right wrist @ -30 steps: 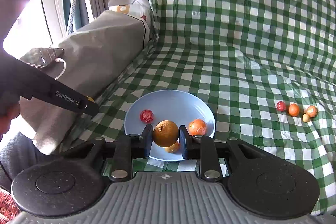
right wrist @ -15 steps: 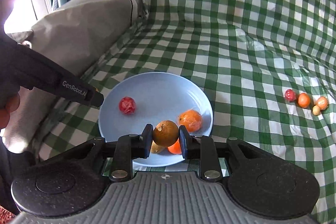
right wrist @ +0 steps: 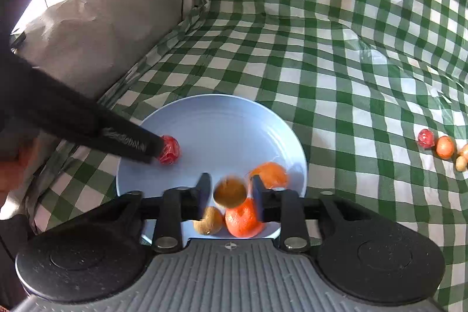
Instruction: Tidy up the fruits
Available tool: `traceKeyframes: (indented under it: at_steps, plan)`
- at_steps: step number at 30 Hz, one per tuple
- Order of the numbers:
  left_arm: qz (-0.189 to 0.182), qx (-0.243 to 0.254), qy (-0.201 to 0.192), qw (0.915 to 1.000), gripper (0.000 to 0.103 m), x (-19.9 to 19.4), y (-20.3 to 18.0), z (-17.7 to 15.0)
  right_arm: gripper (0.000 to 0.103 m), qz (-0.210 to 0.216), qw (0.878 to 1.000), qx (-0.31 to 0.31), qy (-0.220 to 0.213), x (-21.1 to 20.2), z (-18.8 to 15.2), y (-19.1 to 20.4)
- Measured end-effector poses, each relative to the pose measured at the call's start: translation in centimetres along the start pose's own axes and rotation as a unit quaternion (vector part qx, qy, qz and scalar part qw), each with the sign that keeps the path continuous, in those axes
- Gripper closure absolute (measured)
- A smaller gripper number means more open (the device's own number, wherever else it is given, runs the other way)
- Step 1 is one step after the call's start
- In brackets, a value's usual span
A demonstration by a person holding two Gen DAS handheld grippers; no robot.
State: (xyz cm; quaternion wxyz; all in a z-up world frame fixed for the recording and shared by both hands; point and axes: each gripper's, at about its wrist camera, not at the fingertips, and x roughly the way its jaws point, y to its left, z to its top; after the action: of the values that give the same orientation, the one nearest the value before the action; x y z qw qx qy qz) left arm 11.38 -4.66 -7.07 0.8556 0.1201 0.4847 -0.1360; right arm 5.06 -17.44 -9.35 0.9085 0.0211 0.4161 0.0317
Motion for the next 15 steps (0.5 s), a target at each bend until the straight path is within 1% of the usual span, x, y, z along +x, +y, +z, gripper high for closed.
traceKeyframes:
  at_steps: [1, 2, 3, 5, 10, 13, 15]
  plan:
    - [0.008, -0.002, -0.011, 0.9999, 0.000, -0.8, 0.1, -0.1, 0.042, -0.002, 1.000, 0.002, 0.000, -0.3, 0.1, -0.1]
    - [0.012, 0.001, -0.013, 0.9998, 0.000, -1.4, 0.0, -0.2, 0.030, -0.005, 1.000, 0.004, -0.002, -0.8, 0.3, -0.2]
    - [0.014, 0.004, -0.008, 0.9999, 0.000, -1.9, 0.0, -0.5, 0.022, -0.011, 1.000, 0.008, -0.005, -1.5, 0.2, -0.3]
    - [0.012, 0.001, 0.004, 0.9999, 0.000, -2.8, 0.1, -1.2, 0.013, -0.015, 1.000, 0.012, -0.006, -2.8, 0.0, -0.3]
    - [0.006, -0.007, 0.042, 0.9991, 0.000, -5.3, -0.1, -3.6, 0.006, -0.014, 0.999, 0.031, 0.005, -6.8, -2.1, 0.3]
    - [0.012, -0.018, 0.047, 0.9987, 0.000, -6.4, -0.3, -5.2, 0.005, -0.023, 0.999, 0.033, 0.000, -8.8, -3.4, 1.5]
    - [0.020, -0.010, 0.047, 0.9987, 0.000, -7.0, -0.6, -6.1, 0.003, -0.033, 0.999, 0.028, -0.011, -10.0, -4.1, 2.3]
